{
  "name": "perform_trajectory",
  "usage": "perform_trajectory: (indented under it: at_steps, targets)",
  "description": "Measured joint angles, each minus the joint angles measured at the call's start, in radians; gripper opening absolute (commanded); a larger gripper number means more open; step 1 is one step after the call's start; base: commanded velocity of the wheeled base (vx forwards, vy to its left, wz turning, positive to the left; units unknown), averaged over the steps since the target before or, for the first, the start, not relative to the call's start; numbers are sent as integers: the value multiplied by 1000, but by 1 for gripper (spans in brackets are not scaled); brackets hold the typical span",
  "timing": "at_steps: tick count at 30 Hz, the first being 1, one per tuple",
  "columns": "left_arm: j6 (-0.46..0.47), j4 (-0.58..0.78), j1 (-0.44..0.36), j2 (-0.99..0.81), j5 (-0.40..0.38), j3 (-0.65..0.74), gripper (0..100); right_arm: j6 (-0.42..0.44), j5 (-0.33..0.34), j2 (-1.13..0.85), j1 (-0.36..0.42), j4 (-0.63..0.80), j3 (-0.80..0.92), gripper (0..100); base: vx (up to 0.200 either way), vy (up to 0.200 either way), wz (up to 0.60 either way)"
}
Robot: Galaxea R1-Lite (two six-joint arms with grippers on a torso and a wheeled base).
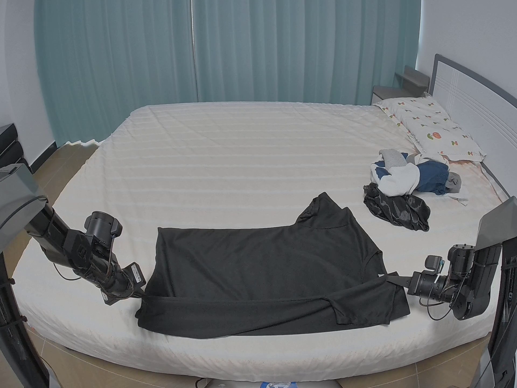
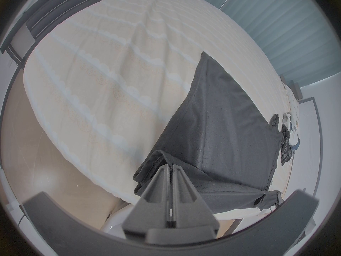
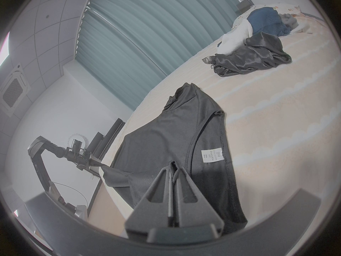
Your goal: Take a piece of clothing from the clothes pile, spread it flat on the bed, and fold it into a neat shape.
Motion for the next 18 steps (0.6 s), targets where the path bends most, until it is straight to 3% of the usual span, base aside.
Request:
perform_trajectory:
  at_steps: [18]
  targets:
    - [-46, -2, 0, 73, 9, -58, 0, 41, -109, 60, 40, 30, -94, 0, 0, 0, 0]
